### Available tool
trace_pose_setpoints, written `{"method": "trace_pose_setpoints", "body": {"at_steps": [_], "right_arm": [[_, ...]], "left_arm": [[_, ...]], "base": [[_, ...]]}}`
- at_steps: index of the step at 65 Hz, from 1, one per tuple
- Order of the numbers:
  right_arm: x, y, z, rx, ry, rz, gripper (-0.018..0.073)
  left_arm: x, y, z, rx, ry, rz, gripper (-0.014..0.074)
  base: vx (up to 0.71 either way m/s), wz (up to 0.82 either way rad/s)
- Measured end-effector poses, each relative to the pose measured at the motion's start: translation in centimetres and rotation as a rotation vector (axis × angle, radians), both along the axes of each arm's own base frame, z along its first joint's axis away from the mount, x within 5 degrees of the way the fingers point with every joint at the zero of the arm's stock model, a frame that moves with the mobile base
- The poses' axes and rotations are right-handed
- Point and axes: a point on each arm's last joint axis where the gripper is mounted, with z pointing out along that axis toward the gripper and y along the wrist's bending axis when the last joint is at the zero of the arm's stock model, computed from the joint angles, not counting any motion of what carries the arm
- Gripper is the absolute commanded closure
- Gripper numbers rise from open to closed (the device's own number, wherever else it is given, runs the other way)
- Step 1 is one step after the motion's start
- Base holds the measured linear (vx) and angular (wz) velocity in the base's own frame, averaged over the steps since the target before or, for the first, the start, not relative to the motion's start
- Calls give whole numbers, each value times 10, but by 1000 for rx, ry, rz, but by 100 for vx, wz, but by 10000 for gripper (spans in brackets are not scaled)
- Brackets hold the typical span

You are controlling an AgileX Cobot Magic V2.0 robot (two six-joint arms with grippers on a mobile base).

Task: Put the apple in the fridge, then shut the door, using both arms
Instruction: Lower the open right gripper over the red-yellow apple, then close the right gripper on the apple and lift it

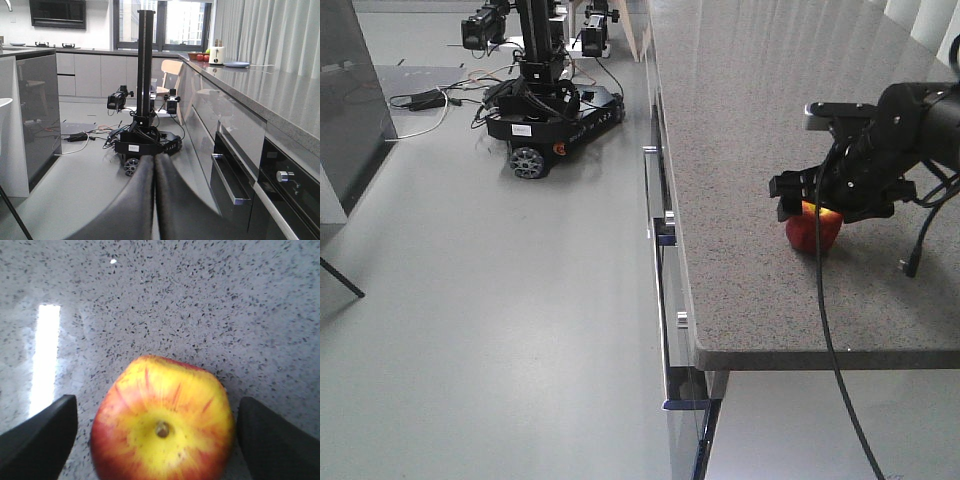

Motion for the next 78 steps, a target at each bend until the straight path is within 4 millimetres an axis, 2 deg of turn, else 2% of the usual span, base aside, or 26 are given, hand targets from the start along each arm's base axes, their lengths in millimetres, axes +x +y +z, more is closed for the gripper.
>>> {"method": "trace_pose_setpoints", "body": {"at_steps": [7,20,29,36,41,54,60,66,78], "right_arm": [[3,0,-9,-2,19,-1,28],[4,0,-10,-3,22,-2,181],[4,0,-10,-3,22,-2,220],[1,0,-2,-2,10,-2,234],[-4,0,15,0,-26,-2,241],[-29,1,70,-6,-115,19,241],[-44,11,90,-5,-163,52,241],[-62,26,97,-15,-199,103,241],[-114,54,102,1,-258,209,241]], "left_arm": [[0,0,0,0,0,0,602],[0,0,0,0,0,0,602],[0,0,0,0,0,0,602],[0,0,0,0,0,0,602],[0,0,0,0,0,0,602],[0,0,0,0,0,0,602],[0,0,0,0,0,0,602],[0,0,0,0,0,0,602],[0,0,0,0,0,0,602]], "base": [[0,0],[0,0],[0,0],[0,0],[0,0],[0,0],[0,0],[0,0],[0,0]]}}
